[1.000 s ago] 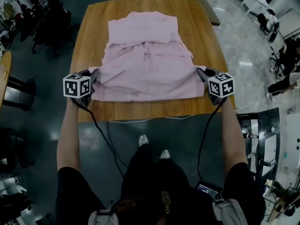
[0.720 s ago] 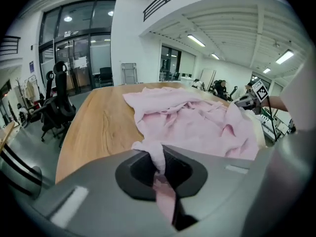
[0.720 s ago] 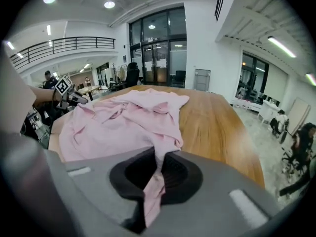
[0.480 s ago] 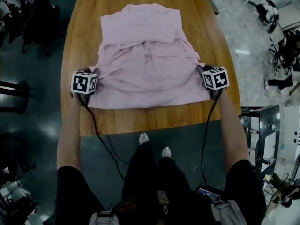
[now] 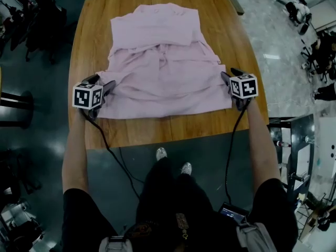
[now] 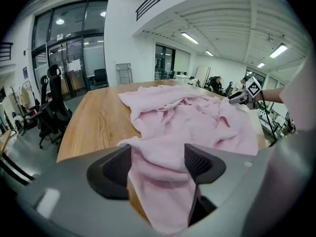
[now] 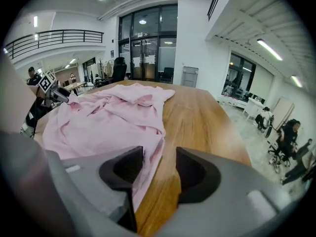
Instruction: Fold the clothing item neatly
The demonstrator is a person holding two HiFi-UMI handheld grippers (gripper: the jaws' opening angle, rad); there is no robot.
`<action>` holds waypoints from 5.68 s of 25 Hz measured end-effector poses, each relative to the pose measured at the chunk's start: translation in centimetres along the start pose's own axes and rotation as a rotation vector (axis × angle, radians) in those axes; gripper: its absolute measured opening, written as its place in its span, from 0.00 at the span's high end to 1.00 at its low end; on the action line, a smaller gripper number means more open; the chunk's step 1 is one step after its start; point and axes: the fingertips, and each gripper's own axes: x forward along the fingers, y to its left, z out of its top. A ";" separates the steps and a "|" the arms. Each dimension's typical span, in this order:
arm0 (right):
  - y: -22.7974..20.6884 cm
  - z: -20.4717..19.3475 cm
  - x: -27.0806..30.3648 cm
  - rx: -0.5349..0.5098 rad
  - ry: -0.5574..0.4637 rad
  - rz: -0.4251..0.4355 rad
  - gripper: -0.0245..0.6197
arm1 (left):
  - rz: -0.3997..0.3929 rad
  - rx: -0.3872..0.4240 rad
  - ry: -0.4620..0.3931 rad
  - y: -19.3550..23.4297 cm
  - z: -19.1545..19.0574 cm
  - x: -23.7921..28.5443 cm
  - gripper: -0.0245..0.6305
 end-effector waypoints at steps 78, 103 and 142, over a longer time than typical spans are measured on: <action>4.6 9.2 -29.1 -0.117 -0.332 0.161 0.89 | 0.299 -0.172 -0.317 -9.3 5.6 -29.1 0.86; -0.6 10.7 -8.8 -0.001 -0.115 0.069 0.89 | 0.098 -0.167 -0.090 0.3 6.9 -9.0 0.86; -7.2 19.3 17.2 -0.082 -0.057 0.052 0.56 | 0.327 -0.298 0.064 14.3 9.2 7.9 0.59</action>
